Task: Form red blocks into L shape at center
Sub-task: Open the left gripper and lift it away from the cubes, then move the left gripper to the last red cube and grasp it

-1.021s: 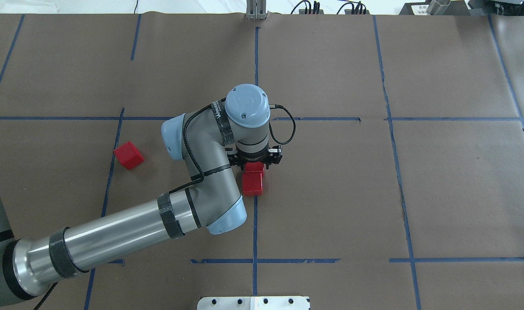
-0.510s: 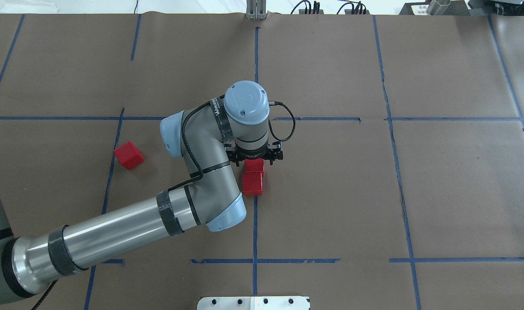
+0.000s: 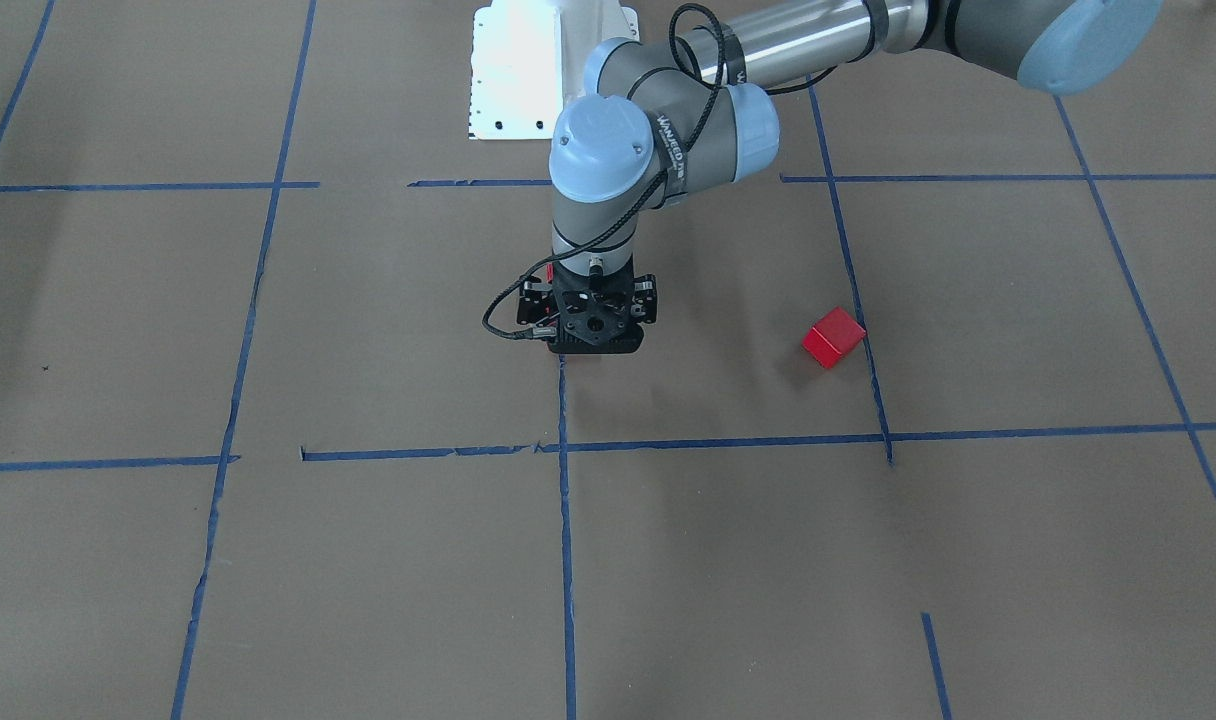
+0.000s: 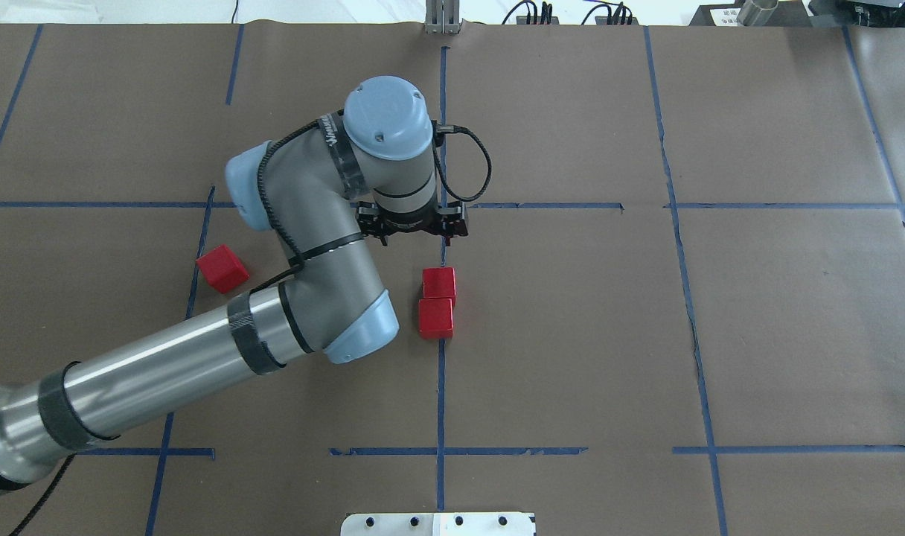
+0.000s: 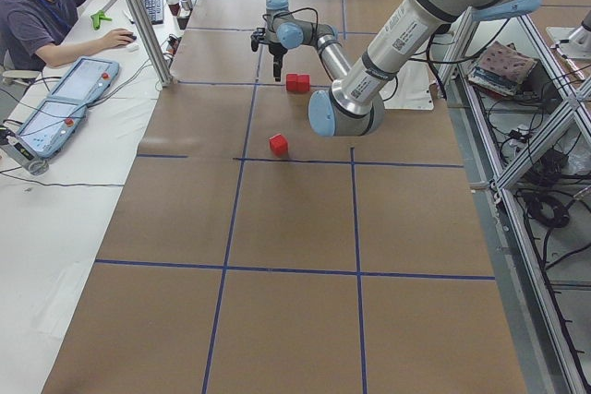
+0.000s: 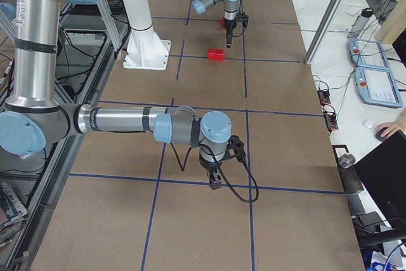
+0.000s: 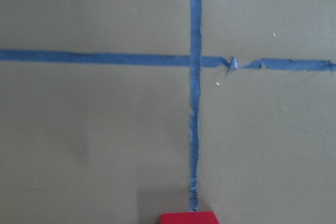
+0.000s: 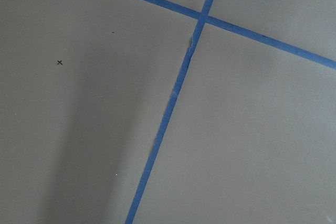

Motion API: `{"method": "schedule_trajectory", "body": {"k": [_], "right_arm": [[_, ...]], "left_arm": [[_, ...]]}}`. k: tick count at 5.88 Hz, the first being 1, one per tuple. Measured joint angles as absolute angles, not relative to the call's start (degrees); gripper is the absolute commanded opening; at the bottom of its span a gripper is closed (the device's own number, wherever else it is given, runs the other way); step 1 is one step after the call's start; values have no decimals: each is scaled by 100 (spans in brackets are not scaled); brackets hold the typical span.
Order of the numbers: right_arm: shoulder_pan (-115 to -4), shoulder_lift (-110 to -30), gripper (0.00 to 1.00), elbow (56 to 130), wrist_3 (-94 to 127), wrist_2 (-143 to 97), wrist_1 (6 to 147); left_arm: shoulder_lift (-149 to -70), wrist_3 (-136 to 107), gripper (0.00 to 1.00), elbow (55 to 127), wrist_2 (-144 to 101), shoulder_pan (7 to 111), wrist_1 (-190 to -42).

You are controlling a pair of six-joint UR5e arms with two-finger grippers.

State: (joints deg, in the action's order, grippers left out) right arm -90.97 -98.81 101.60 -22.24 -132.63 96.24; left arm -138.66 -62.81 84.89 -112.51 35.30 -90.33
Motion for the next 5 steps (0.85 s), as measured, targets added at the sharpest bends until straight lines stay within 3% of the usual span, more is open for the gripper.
{"method": "schedule_trajectory", "body": {"k": [2,5], "right_arm": [[-9097,-9890,100,10160,-2219,-13263,9624],[-9097,-9888,100,10142,-2210,-13263,9628]], "left_arm": [[-12787,-4854,100,9530,-11841,4211,-8944],[-12044,-1673,100,9695,-12066,4680,-9002]]}}
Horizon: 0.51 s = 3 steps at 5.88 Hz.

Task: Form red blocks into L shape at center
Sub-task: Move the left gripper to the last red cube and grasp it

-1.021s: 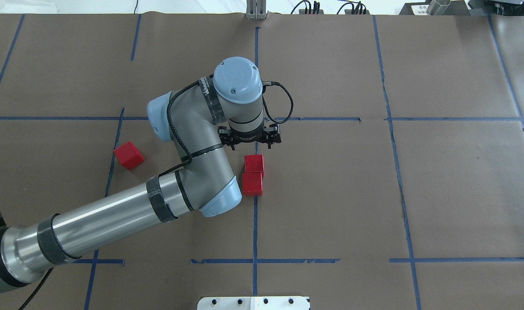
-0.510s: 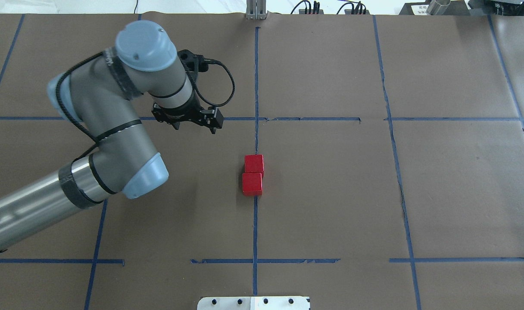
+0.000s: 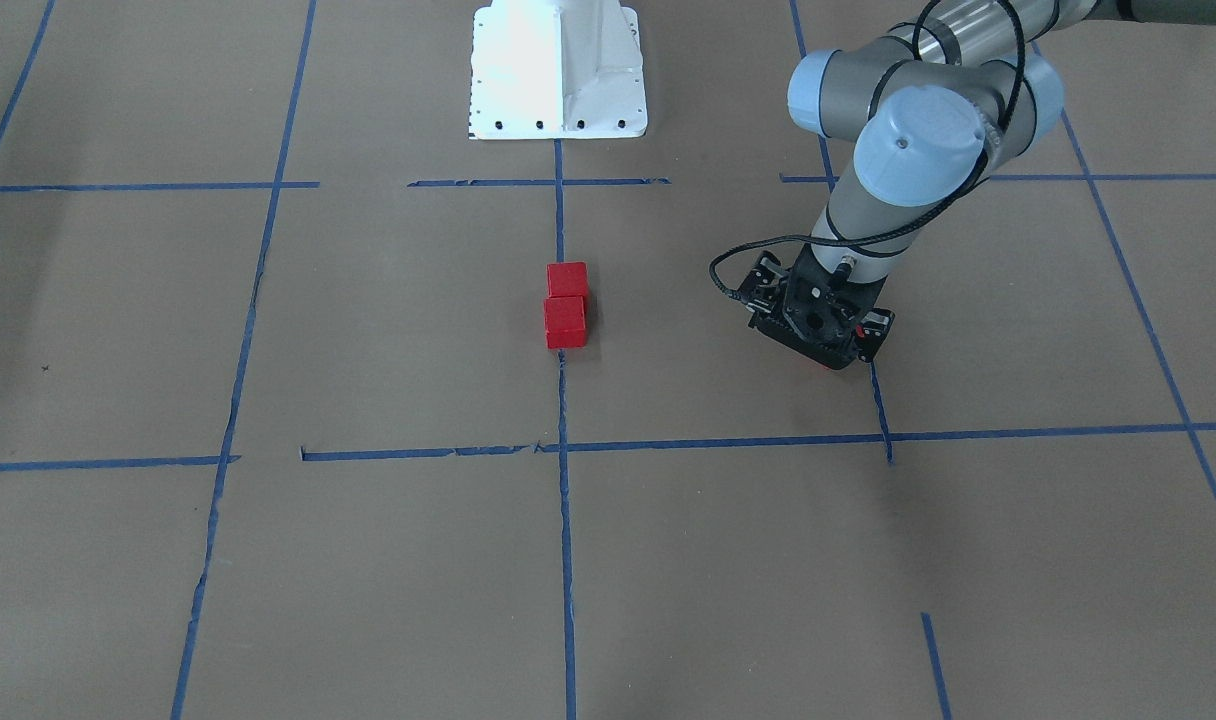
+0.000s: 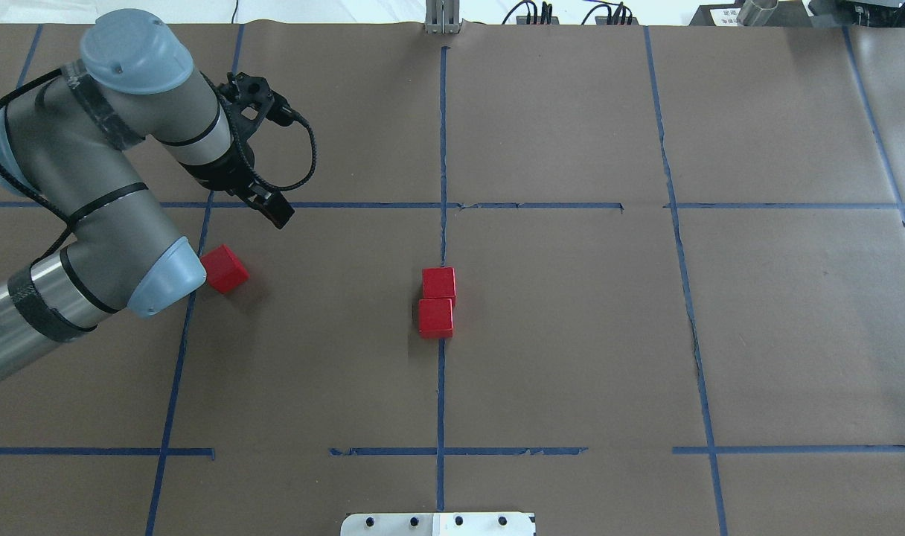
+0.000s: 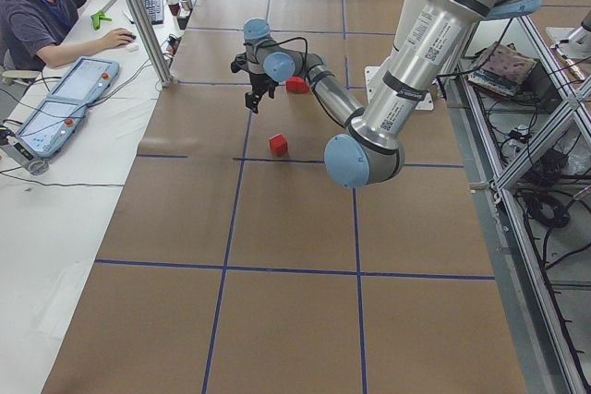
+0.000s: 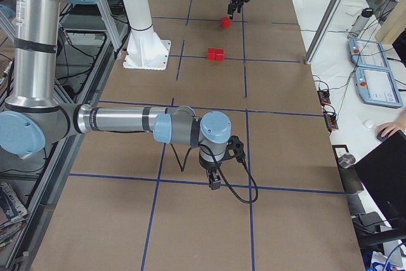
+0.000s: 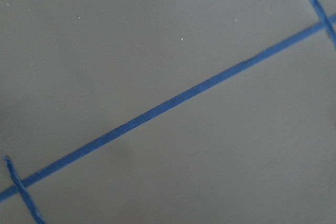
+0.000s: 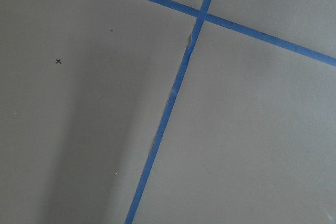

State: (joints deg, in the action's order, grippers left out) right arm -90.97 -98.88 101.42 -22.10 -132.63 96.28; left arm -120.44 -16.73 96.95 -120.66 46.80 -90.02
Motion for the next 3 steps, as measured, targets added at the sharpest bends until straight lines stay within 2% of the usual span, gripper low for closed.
{"method": "schedule_trajectory", "body": {"k": [3], "right_arm": [[-9097,-9895,100,10113,-2231,-13263,9624]], "left_arm": [[-11417,-808,100,9797,-12061,4684,-9417]]}}
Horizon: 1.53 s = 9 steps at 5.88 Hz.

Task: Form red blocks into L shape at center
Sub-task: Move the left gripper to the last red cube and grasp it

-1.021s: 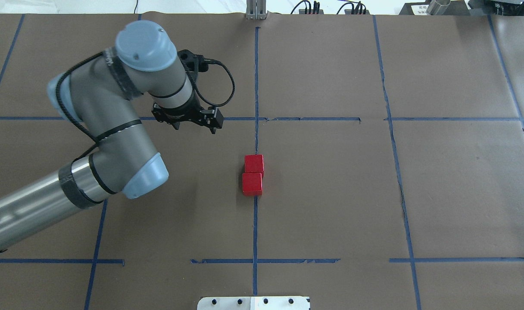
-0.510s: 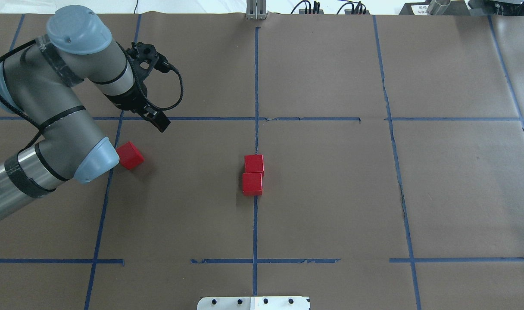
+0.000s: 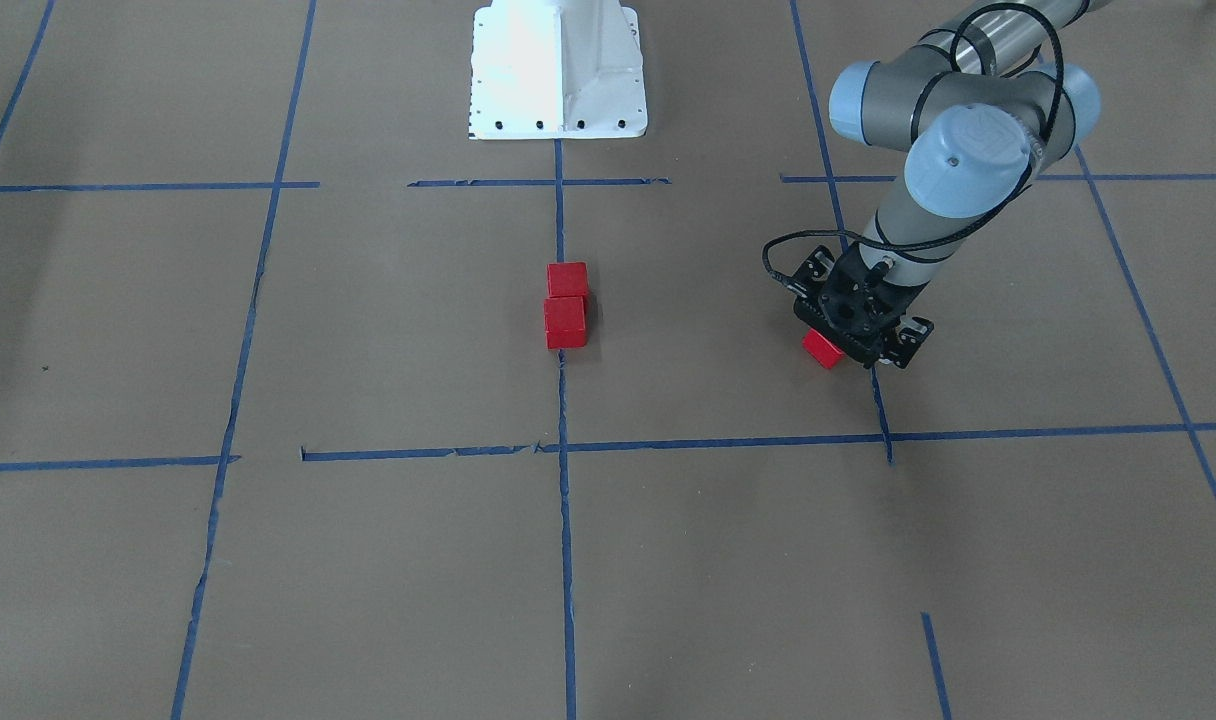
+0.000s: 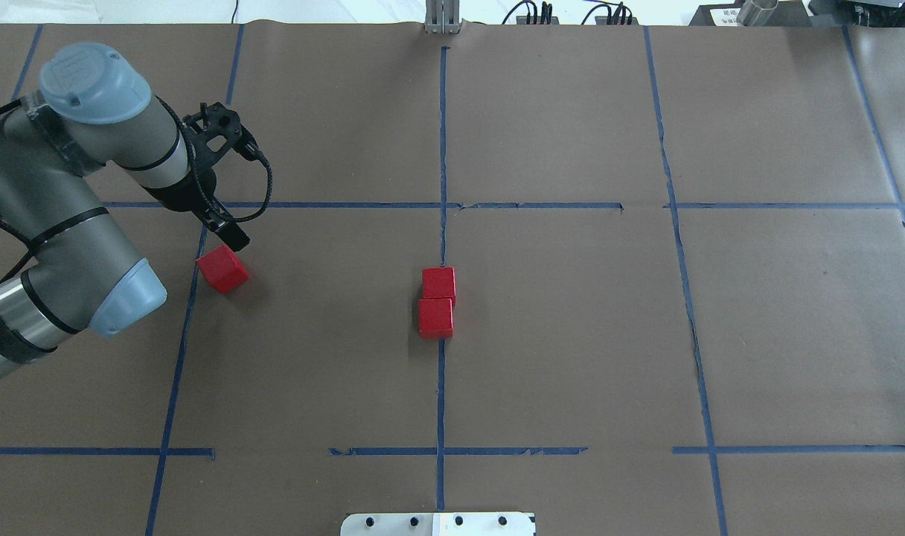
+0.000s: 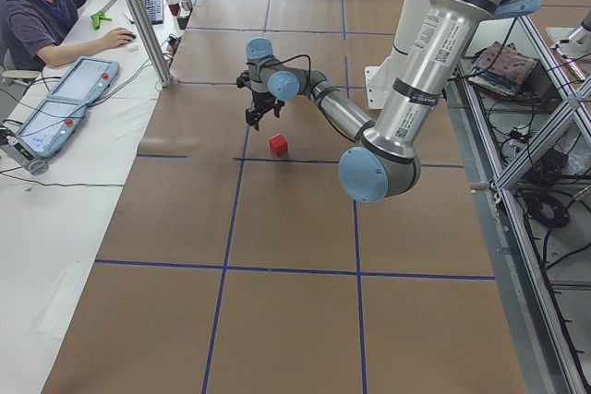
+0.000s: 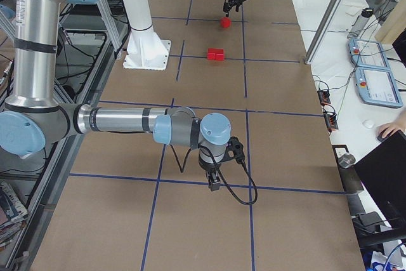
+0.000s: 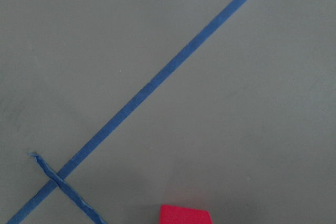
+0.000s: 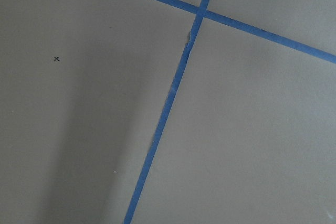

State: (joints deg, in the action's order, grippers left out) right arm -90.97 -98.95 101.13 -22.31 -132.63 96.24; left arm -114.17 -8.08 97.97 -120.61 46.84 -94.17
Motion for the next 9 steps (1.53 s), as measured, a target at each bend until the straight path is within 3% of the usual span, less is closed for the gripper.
{"method": "schedule_trajectory", "body": {"k": [7,8,9], "right_arm": [[-9097,-9901,100,10089,-2253,-13263,9625],[-9097,-9903,100,10086,-2254,-13263,9624],[-9097,-9903,100,10080,-2252,-13263,9624]], "left_arm": [[-11259,-978,100,9502,-12040,4271,-9580],[-11259,-975,96,9447,-12035,4252,-9583],[-11259,-972,58,9401,-12030,4248,-9587]]}}
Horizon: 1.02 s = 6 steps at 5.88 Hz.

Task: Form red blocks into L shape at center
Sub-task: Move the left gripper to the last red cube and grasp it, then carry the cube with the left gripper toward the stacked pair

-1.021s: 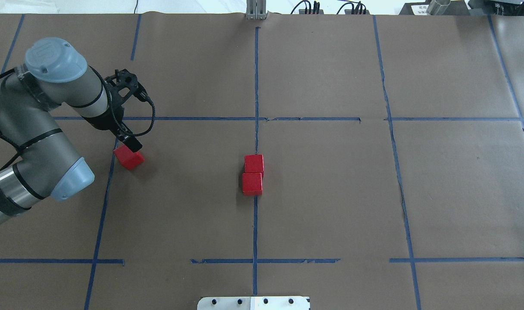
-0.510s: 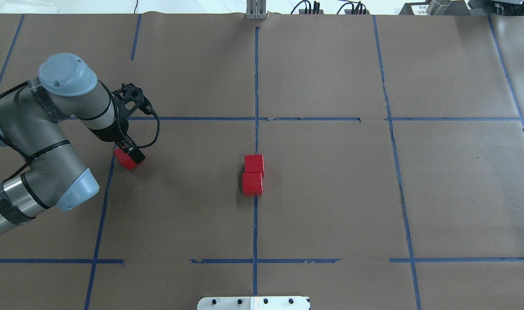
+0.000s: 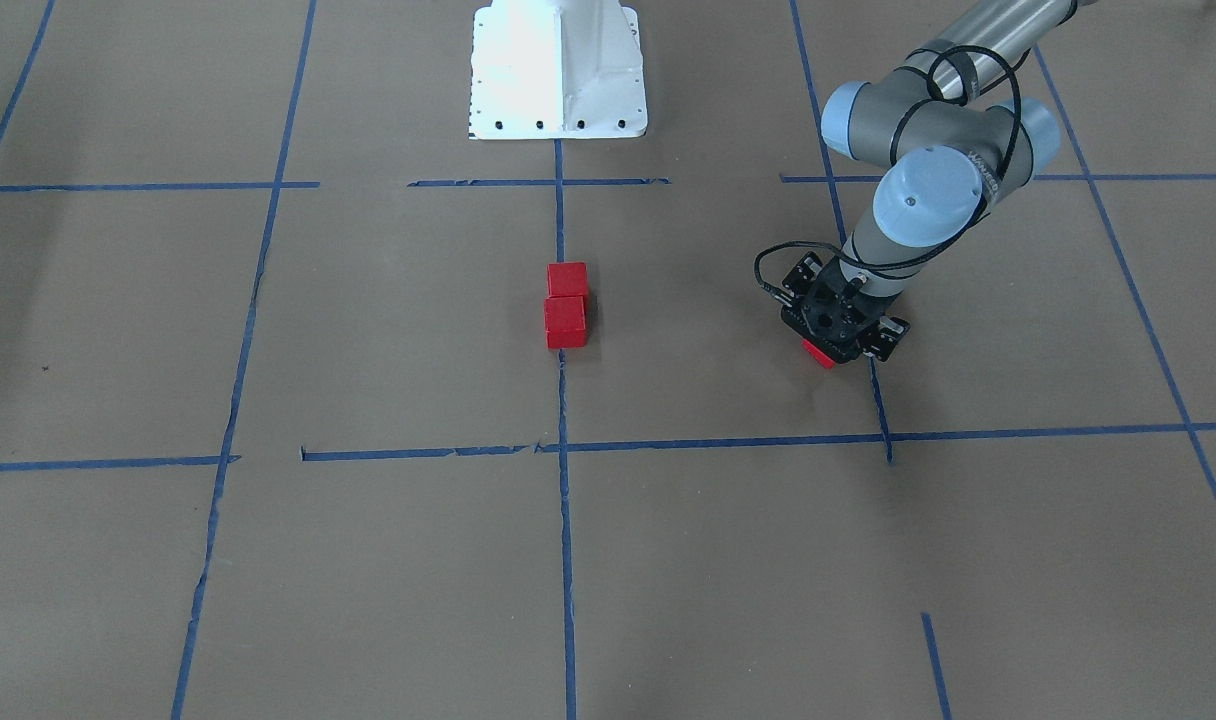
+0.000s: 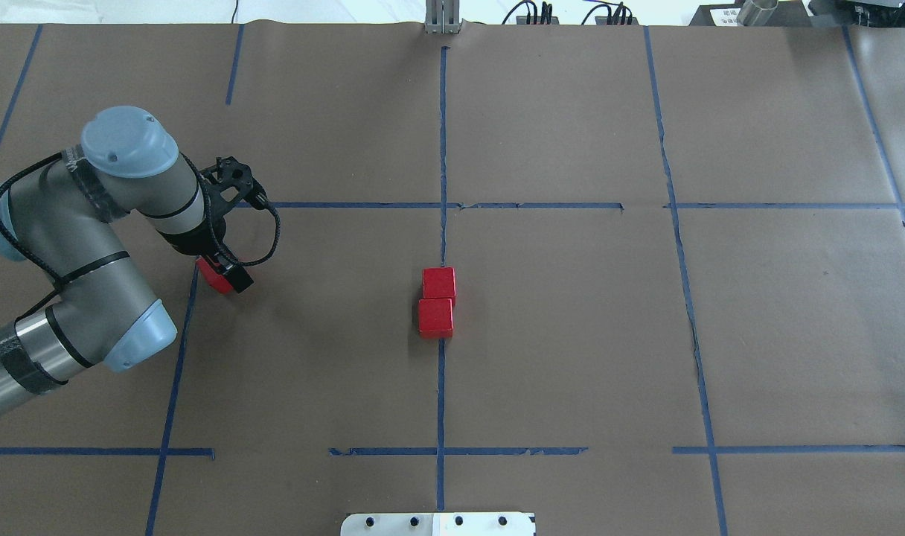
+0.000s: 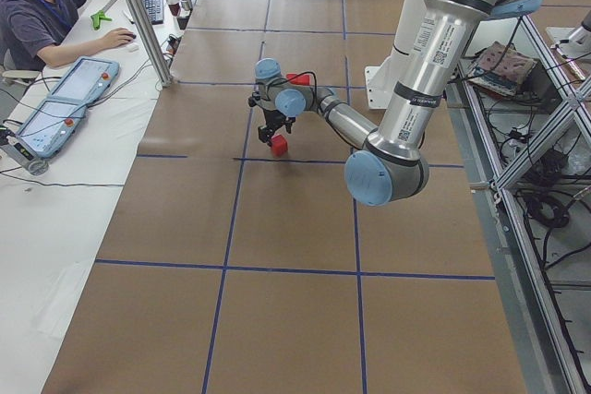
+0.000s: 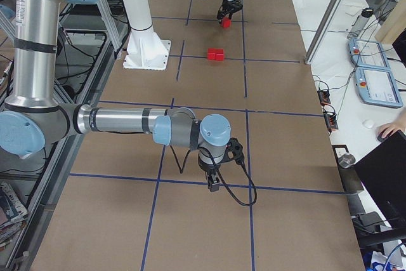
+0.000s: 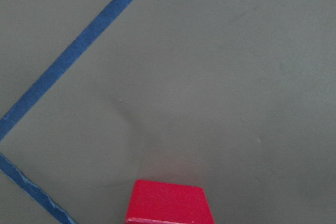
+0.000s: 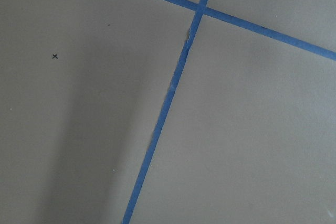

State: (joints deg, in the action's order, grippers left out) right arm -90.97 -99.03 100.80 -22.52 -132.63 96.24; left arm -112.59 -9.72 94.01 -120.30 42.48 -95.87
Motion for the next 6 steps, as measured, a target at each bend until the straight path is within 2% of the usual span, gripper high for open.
{"method": "schedule_trajectory", "body": {"k": [1,2,4,6], "right_arm": [[-9097,-9899,100,10067,-2253,-13263,9624],[-9097,-9897,100,10059,-2255,-13263,9624],[-9097,-9893,100,10064,-2245,-13263,9621],[-9096,-9882,100,10081,-2214,-13263,9618]], "left_arm": [[-11259,-985,17,9373,-12026,4242,-9583],[-11259,-1007,10,9365,-12026,4239,-9565],[-11275,-1446,8,9443,-12041,4244,-9528],[-11402,-4268,8,9838,-12008,4248,-9511]]}}
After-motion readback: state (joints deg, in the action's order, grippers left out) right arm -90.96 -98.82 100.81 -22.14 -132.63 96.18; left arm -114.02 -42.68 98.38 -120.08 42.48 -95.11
